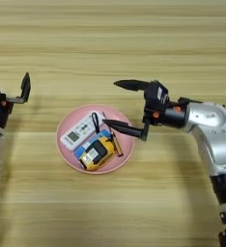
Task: Move the objects on the table
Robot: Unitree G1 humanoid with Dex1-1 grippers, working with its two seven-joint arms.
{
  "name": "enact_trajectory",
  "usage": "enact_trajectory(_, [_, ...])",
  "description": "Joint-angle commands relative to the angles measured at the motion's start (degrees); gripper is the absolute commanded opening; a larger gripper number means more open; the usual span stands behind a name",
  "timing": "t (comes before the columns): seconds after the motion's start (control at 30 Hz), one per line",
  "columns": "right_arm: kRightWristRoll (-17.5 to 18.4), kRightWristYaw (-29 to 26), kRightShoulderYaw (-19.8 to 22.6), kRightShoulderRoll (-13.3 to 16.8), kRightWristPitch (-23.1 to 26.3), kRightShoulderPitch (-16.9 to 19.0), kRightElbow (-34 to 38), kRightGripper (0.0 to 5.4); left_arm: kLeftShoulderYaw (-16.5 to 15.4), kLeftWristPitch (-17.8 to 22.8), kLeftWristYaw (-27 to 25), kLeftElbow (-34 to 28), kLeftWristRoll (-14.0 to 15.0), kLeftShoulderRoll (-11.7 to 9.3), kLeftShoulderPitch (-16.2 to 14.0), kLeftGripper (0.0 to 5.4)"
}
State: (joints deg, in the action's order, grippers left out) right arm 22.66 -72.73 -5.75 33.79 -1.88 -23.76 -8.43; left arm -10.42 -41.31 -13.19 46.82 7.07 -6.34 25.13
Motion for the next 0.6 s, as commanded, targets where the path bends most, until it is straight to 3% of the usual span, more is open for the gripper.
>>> enact_trajectory(0.03, [-2.9,-6.2,-3.2,2.0,0.2,-5.6,-3.7,5.4,0.4,-0.5,-0.2,0.3,0.0,0.2,0.1,5.38])
enact_trajectory(0.27, [-7.6,-13.7,-8.9,1.5,-0.1,-10.5,-8.7,5.4,0.8,-0.4,0.0,0.0,-0.2,0.5,-0.5,5.38])
enact_trajectory(0.6, [-13.7,-17.0,-15.0,-1.0,-4.7,-10.5,-11.4,5.4,0.9,-0.1,0.0,-0.1,-0.1,0.5,-0.7,5.38])
